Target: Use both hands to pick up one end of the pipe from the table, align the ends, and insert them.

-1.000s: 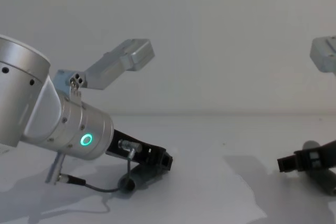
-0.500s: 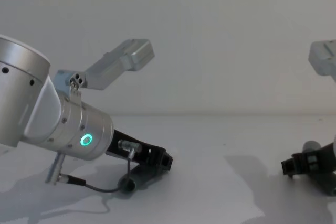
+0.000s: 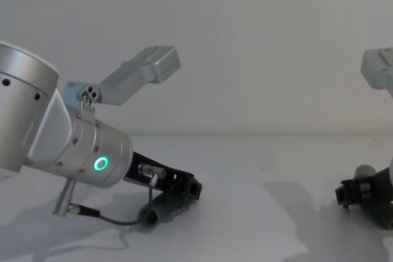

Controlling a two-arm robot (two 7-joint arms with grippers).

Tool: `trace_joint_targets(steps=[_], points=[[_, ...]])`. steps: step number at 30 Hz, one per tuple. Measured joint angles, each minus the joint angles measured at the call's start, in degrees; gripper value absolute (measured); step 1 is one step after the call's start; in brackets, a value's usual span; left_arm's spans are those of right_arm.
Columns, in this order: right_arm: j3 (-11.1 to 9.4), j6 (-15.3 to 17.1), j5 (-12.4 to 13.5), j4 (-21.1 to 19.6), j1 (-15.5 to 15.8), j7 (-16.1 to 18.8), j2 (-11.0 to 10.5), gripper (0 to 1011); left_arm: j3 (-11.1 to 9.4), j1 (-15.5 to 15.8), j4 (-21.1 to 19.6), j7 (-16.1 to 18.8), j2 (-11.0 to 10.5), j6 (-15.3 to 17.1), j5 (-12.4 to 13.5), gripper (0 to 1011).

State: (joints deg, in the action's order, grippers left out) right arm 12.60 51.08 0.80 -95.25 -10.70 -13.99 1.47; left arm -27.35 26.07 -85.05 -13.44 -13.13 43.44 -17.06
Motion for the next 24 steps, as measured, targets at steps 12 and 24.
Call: trace_joint_targets(steps=[12,24], points=[[-0.09,0.12,-0.03,0.07,0.0,-0.06,0.08,467,0.0,0.0,0.0,-0.01,0.0,0.0,0.0,347],[-0.11,0.2,-0.03,0.1,0.0,-0.07,0.13,382,0.0,0.0,0.0,0.0,0.0,-0.01,0.0,347]])
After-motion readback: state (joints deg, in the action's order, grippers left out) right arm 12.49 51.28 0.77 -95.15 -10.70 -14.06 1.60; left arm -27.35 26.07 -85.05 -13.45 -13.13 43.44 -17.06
